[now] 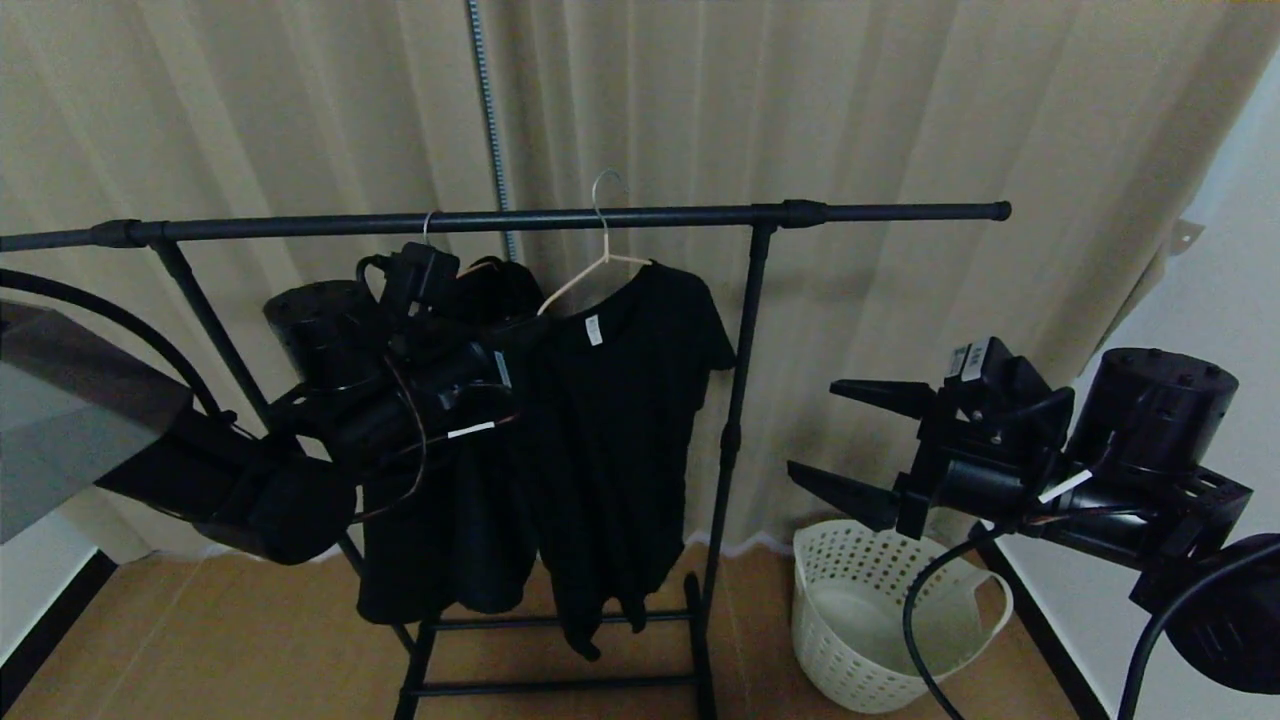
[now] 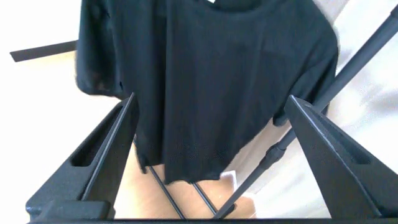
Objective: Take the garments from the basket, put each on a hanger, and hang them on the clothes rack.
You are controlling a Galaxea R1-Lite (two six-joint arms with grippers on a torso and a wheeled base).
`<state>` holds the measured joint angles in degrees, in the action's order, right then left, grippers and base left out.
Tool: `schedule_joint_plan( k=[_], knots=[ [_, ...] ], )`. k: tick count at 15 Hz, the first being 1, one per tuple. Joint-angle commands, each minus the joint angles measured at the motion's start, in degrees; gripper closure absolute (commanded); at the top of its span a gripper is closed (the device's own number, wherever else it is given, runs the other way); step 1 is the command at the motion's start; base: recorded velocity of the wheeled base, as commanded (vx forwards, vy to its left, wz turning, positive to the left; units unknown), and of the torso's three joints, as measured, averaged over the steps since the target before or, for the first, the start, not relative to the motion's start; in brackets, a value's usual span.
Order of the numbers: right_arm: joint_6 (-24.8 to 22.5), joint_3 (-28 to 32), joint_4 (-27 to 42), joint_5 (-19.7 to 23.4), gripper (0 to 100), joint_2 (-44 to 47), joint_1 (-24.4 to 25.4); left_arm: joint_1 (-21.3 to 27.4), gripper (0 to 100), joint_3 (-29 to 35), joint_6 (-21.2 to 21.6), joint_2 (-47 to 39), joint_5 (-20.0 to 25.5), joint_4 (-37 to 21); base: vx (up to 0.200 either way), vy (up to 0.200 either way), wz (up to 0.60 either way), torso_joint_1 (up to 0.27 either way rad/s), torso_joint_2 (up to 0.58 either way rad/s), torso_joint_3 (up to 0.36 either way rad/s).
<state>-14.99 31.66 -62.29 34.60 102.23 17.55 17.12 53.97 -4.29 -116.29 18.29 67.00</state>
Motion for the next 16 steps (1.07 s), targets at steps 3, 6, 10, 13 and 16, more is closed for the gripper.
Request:
schedule_joint_plan(
  k=[3,6,10,13,16],
  knots=[
    [-0.1,-0.1,0.0,-0.1,0,0.3,0.6,-0.1,100,3.1,-1.1,-4.4,-2.8,0.4,0.000,0.000,0.00,0.000,0.00,0.000],
    [-0.1,-0.1,0.0,-0.1,0,0.4,0.6,0.0,100,5.1,-2.7,-6.8,-4.5,3.9,0.000,0.000,0.00,0.000,0.00,0.000],
    [-0.1,-0.2,0.0,-0.1,0,0.5,0.6,0.0,100,5.8,-2.7,-8.8,-4.9,3.9,0.000,0.000,0.00,0.000,0.00,0.000],
    [-0.1,-0.2,0.0,-0.1,0,0.7,0.7,-0.1,100,5.7,-2.7,-9.3,-4.9,3.9,0.000,0.000,0.00,0.000,0.00,0.000],
    [-0.2,-0.2,0.0,-0.1,0,0.7,0.7,-0.1,100,5.5,-2.7,-9.4,-4.9,4.7,0.000,0.000,0.00,0.000,0.00,0.000]
  ],
)
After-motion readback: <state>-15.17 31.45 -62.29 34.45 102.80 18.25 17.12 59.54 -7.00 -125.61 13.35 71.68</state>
